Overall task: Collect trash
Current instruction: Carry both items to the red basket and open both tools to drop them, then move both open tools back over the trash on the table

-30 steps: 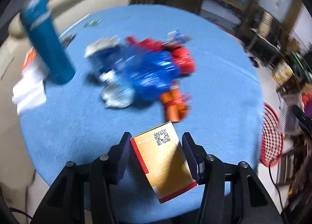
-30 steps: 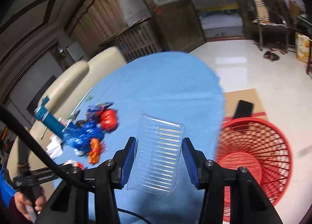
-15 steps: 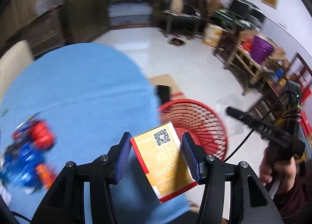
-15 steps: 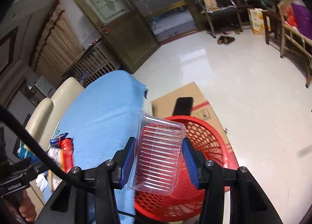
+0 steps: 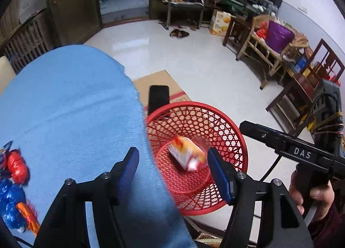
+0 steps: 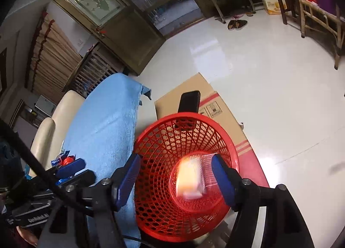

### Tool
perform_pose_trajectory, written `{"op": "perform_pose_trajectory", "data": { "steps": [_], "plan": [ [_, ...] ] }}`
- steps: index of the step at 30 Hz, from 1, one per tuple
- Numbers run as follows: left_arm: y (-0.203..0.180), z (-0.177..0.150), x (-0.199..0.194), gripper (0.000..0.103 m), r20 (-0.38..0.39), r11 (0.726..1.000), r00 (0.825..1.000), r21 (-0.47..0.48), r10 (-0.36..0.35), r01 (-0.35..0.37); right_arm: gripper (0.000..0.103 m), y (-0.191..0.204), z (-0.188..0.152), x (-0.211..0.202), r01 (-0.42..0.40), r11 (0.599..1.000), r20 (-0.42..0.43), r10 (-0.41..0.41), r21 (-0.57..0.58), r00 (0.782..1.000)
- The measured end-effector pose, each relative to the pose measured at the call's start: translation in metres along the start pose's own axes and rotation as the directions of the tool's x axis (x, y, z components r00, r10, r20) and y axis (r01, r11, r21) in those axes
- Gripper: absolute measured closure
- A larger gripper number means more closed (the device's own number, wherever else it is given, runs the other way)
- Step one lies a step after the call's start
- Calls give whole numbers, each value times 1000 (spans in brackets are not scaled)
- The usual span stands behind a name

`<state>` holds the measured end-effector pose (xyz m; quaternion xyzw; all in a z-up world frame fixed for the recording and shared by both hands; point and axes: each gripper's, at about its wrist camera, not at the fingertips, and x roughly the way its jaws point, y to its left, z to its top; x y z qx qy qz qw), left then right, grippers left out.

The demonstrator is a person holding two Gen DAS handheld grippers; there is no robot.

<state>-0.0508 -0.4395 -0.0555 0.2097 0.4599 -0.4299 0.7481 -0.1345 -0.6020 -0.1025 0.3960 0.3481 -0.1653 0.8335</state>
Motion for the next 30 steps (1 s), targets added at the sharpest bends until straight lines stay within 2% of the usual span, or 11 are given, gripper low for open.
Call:
{"op": "perform_pose_trajectory", "data": {
  "steps": [5, 8, 11, 16, 21, 23, 26, 28, 30],
  "plan": [
    [24, -24, -35, 36, 39, 995, 994, -15, 98, -98, 31, 17, 1, -2, -25, 999, 25, 26, -30, 999],
    [51, -43, -59, 36, 45, 987, 988, -78, 146, -142, 31, 38, -2, 2, -43, 996, 19, 44, -73, 999],
    [83, -65, -86, 36, 67, 967, 974, -146, 218, -207, 31, 69, -8, 8, -71, 989, -4, 72, -132, 997],
    [152, -108, -133, 33, 87, 899, 933, -313, 348, -306, 31, 137, -26, 25, -134, 954, -70, 120, -267, 990],
    [225, -155, -173, 33, 68, 785, 878, -483, 474, -387, 31, 214, -54, 55, -232, 888, -187, 170, -397, 968],
    [249, -172, -182, 32, 49, 744, 865, -535, 500, -400, 31, 246, -68, 71, -280, 853, -242, 187, -441, 952],
    [277, -192, -195, 32, 34, 690, 854, -606, 520, -396, 31, 287, -85, 95, -336, 809, -315, 197, -483, 928],
    [288, -201, -198, 32, 34, 678, 857, -629, 513, -380, 31, 309, -99, 109, -361, 781, -350, 195, -511, 916],
    [291, -206, -198, 32, 36, 677, 862, -636, 505, -370, 31, 327, -114, 128, -383, 756, -395, 179, -531, 901]
  ]
}}
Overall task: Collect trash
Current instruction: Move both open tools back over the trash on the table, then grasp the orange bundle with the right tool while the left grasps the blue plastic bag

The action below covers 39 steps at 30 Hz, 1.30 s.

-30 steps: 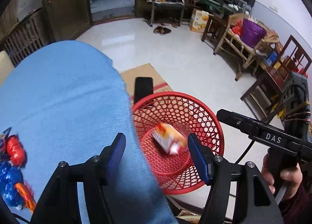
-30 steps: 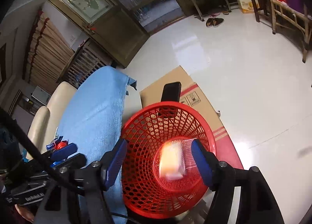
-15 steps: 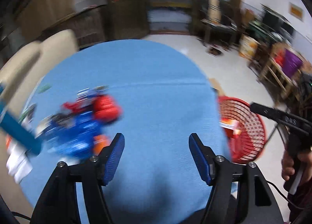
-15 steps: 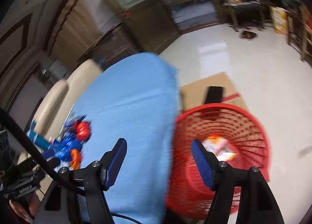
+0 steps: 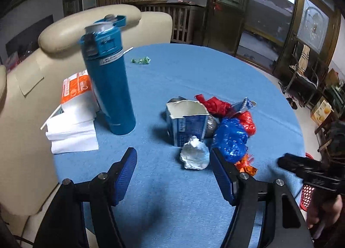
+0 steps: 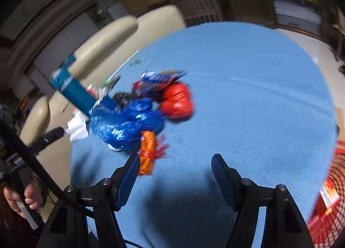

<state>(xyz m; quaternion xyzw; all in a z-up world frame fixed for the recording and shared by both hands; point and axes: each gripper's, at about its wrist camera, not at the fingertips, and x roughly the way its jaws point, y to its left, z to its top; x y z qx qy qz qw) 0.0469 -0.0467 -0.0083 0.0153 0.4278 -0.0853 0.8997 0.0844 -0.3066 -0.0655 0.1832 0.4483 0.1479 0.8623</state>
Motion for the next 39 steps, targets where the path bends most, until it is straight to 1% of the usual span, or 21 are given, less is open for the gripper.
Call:
{"op": "perform_pose_trajectory", "data": {
  "steps": [4, 6, 8, 10, 11, 12, 13, 15, 20, 23, 24, 27, 30, 32, 33, 34, 36, 37, 39],
  "plan": [
    [6, -6, 9, 32, -29, 999, 999, -28, -38, 37, 31, 19, 6, 43, -44, 999, -75, 43, -9, 996],
    [8, -6, 14, 32, -38, 998, 998, -42, -55, 53, 32, 29, 8, 59, -43, 999, -107, 40, -26, 993],
    [6, -3, 16, 32, -41, 996, 996, -50, -74, 72, 41, 36, 10, 75, -28, 999, -130, 22, -39, 991],
    [-2, 2, 17, 32, -44, 995, 994, -41, -97, 95, 52, 36, 13, 89, -17, 999, -167, 11, -35, 986],
    [-7, 5, 19, 32, -47, 993, 993, -32, -112, 111, 55, 39, 14, 90, -5, 999, -147, -3, -48, 989],
    [-13, 9, 23, 32, -57, 992, 991, -25, -122, 121, 67, 41, 14, 94, -13, 998, -160, 3, -57, 987],
    [-17, 11, 26, 32, -64, 992, 990, -22, -127, 126, 71, 42, 13, 96, -17, 998, -170, 8, -55, 985],
    [-29, 17, 36, 32, -73, 990, 987, 0, -142, 142, 74, 39, 10, 93, -8, 999, -151, 1, -46, 989],
    [-55, 20, 64, 32, -123, 991, 985, 37, -125, 130, 75, 14, -3, 65, 14, 1000, -105, -14, 0, 994],
    [-72, 16, 74, 32, -144, 986, 980, 73, -135, 147, 75, -6, -10, 42, 22, 999, -75, -19, 41, 997],
    [-78, 15, 78, 32, -154, 985, 980, 92, -130, 145, 75, -13, -13, 33, 26, 998, -61, -23, 53, 998],
    [-86, 12, 90, 32, -174, 986, 979, 107, -109, 129, 75, -27, -19, 13, 40, 997, -26, -38, 71, 999],
    [-94, 8, 101, 33, -193, 986, 979, 137, -68, 95, 75, -39, -26, -3, 57, 995, 5, -58, 83, 998],
    [-101, 5, 105, 41, -189, 983, 980, 159, -59, 90, 75, -41, -27, -5, 62, 993, 20, -64, 97, 998],
    [-105, 3, 108, 55, -196, 981, 979, 175, -50, 85, 75, -40, -27, -5, 67, 992, 26, -70, 103, 997],
    [-109, 2, 110, 55, -202, 979, 979, 186, -39, 78, 75, -42, -28, -8, 70, 992, 29, -73, 106, 997],
    [-116, 1, 106, 58, -182, 975, 983, 216, -18, 58, 75, -46, -28, -9, 73, 991, 36, -78, 112, 996],
    [-119, -1, 104, 59, -177, 972, 984, 231, -10, 52, 75, -50, -31, -20, 72, 991, 39, -77, 114, 996],
    [-125, -3, 99, 60, -166, 968, 986, 247, 2, 40, 75, -50, -30, -23, 77, 991, 50, -83, 109, 995]
  ]
}}
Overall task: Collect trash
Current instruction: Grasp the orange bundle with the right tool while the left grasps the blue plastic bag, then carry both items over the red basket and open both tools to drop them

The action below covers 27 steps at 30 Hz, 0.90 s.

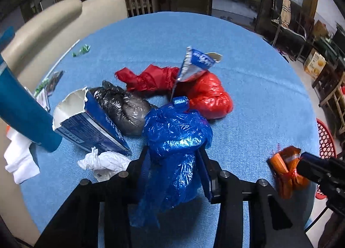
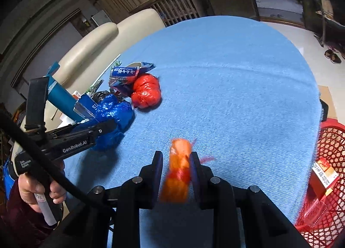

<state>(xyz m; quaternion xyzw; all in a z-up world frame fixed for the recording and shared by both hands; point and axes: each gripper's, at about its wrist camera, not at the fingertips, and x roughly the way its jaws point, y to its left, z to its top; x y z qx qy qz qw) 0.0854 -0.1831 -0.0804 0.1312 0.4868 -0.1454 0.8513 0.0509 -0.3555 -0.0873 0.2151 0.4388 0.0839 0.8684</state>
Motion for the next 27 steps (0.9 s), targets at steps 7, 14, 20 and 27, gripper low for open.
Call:
{"op": "perform_pose_trajectory", "data": {
  "steps": [7, 14, 20, 27],
  "plan": [
    [-27, -5, -42, 61, 98, 996, 993, 64, 63, -70, 75, 0, 3, -24, 16, 999, 67, -14, -37, 998],
    [-51, -11, -73, 61, 177, 985, 978, 108, 112, -132, 65, -2, 4, -14, -18, 1000, 21, 18, 3, 1000],
    [-50, -7, -78, 61, 197, 983, 972, 112, 125, -149, 28, 12, 2, 16, 10, 997, 4, -10, -70, 1000],
    [-54, -9, -89, 61, 217, 982, 967, 107, 131, -157, 65, 20, 2, 41, 117, 982, -28, -123, -149, 992]
  ]
}}
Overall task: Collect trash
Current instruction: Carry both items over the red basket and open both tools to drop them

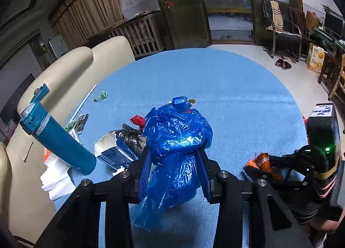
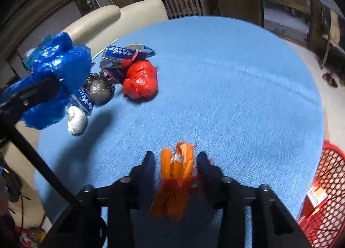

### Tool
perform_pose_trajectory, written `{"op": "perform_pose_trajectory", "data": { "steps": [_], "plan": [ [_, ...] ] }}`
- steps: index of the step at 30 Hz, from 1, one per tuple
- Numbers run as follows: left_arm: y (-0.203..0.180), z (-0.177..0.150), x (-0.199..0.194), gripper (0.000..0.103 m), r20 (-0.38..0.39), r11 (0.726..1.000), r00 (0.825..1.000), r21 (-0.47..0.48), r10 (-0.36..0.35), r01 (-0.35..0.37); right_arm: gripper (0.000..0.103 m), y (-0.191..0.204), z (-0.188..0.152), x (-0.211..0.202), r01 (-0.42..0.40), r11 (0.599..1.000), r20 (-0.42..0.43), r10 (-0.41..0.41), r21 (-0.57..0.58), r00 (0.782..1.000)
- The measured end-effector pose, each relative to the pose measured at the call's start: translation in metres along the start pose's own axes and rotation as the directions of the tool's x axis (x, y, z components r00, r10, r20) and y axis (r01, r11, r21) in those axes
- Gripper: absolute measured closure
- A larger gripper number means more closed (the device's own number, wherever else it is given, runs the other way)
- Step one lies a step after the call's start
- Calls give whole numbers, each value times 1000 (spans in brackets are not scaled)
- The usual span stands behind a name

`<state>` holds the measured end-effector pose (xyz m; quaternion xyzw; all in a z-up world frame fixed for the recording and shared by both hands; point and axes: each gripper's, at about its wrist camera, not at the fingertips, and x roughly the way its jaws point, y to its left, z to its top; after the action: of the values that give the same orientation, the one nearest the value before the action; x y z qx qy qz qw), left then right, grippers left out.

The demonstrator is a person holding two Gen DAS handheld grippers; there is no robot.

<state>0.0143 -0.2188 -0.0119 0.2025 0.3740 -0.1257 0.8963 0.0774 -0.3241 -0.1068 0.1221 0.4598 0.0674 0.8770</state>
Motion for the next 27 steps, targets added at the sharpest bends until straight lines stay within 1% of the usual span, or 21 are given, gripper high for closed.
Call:
{"op": "perform_pose_trajectory", "data": {
  "steps": [1, 5, 8, 14, 20, 27],
  "plan": [
    [0, 0, -1, 61, 2, 1000, 1000, 0, 1, -1, 71, 0, 1, 1, 2, 1000, 3, -2, -2, 1000],
    [0, 1, -2, 61, 6, 1000, 1000, 2, 3, -3, 72, -2, -4, -2, -3, 1000, 9, 3, 14, 1000],
    [-4, 3, -7, 61, 15, 1000, 1000, 8, 0, 0, 72, -7, -7, -14, -20, 999, 27, 19, 38, 999],
    [-15, 12, -20, 60, 39, 1000, 999, 30, -9, 8, 72, -30, -7, -55, -43, 994, 101, 33, 104, 994],
    [-37, 22, -35, 61, 73, 997, 997, 77, -24, 18, 72, -65, -9, -108, -42, 982, 198, 5, 182, 980],
    [-72, 33, -50, 61, 107, 988, 993, 147, -57, 41, 72, -102, -19, -153, -27, 968, 268, -42, 250, 962]
  ]
}}
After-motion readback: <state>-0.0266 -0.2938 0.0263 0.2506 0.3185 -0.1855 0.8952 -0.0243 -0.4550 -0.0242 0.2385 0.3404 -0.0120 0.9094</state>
